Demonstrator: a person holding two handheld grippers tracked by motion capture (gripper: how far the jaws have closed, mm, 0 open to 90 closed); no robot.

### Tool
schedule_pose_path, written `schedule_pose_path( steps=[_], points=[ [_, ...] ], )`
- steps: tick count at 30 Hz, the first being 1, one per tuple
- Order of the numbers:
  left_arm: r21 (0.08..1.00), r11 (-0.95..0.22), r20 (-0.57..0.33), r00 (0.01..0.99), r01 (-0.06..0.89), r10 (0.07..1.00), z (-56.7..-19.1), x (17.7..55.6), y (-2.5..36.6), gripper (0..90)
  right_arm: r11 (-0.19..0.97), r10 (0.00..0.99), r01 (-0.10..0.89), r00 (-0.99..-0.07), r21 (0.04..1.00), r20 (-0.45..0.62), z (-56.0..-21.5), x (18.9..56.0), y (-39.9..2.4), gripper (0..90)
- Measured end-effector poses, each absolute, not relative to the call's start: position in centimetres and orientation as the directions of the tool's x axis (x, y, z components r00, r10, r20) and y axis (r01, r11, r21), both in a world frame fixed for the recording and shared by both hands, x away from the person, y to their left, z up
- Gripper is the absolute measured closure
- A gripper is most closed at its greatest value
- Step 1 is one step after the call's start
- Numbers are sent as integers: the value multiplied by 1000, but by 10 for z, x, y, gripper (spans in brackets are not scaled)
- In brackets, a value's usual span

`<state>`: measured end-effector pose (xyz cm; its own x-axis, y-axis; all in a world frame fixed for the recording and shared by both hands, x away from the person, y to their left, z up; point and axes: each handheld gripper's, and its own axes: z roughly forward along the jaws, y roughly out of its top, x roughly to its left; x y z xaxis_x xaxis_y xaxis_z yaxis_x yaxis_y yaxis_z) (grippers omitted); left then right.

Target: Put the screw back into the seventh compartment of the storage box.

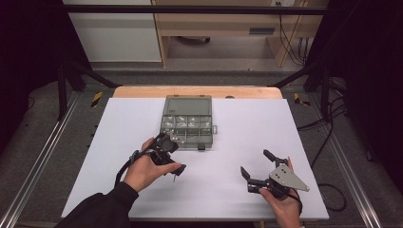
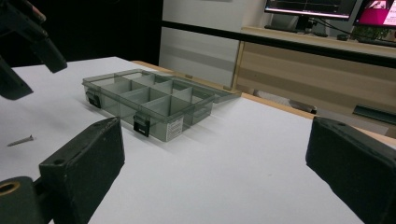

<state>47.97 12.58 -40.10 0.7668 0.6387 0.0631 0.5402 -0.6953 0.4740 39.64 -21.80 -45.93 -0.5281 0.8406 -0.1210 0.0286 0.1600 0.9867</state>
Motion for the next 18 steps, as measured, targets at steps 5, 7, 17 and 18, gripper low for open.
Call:
schedule_pose_path(
  steps=[5, 7, 17, 18],
  points=[
    [445, -714, 55, 780, 540, 624, -412, 476, 125, 118, 159, 841, 29, -527, 987, -120, -459, 396, -218, 44],
    [439, -716, 54, 780, 542, 624, -414, 475, 124, 104, 159, 841, 30, -528, 987, -119, -459, 396, -218, 44],
    [384, -748, 41, 800, 541, 599, -421, 475, 124, 255, 160, 841, 28, -527, 987, -122, -459, 396, -218, 44],
    [383, -744, 34, 797, 547, 603, -422, 476, 124, 283, 159, 841, 29, -528, 987, -120, -459, 396, -218, 44]
  ],
)
